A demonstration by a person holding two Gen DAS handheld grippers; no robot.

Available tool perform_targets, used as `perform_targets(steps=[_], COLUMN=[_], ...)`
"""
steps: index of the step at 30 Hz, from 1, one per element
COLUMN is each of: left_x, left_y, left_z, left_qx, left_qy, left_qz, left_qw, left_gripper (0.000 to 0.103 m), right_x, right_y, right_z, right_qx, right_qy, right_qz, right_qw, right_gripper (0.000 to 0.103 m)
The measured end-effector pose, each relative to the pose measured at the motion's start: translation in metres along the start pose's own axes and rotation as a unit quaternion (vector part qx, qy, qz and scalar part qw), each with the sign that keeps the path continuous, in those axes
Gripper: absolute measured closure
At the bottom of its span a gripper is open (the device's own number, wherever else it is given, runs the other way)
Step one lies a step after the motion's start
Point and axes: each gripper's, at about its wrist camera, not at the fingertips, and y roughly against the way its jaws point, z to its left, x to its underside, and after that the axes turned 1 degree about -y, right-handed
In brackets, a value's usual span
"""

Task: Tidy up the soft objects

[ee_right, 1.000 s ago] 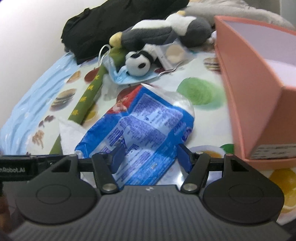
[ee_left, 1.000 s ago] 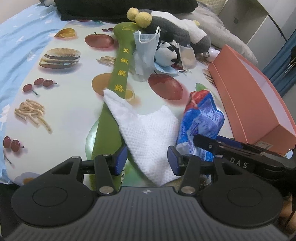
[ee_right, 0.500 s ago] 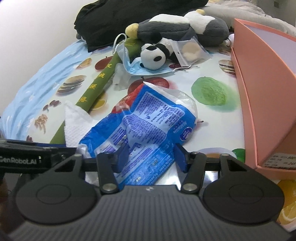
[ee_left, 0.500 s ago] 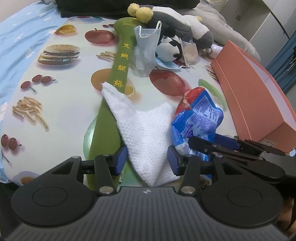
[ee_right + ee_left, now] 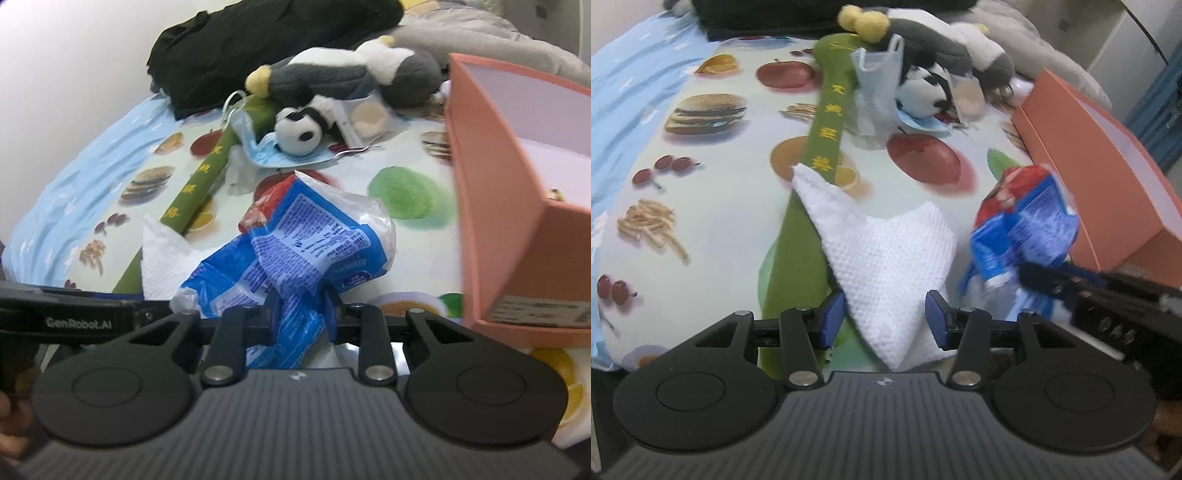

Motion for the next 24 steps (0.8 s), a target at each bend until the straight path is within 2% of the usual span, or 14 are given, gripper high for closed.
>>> perform_targets(steps=[8, 9, 16, 19, 24], left_x=[0.004, 0.004, 0.004, 0.001, -0.004], left_y=[-0.008, -0.009, -0.013, -0.009, 0.009], left_z=[-0.023, -0.026, -0.036, -0.033, -0.031], left_qx=[-0.017, -0.013, 0.0, 0.011, 0.026], left_qy=[-0.065, -0.072, -0.085, -0.067, -0.051], left_qz=[0.006, 0.007, 0.011, 0.009, -0.011], left_qw=[0.9977, 0.9973, 0.9963, 0.9977, 0.9983], left_gripper=[0.049, 0.051, 0.084, 0.089, 0.09], right_x=[0.012, 0.013, 0.013, 0.012, 0.011], right_y=[0.011, 0.011, 0.016, 0.022, 0.037], right_z=[-0.013, -0.014, -0.015, -0.014, -0.009], right_qx=[0.027, 0.027, 0.036, 0.042, 0.04], right_qy=[-0.003, -0.005, -0.004, -0.003, -0.006], right_qz=[0.005, 0.006, -0.001, -0.006, -0.016], right_qw=[1.0, 1.0, 0.999, 0.999, 0.999], right_gripper=[0.075, 0.075, 0.075, 0.075, 0.075])
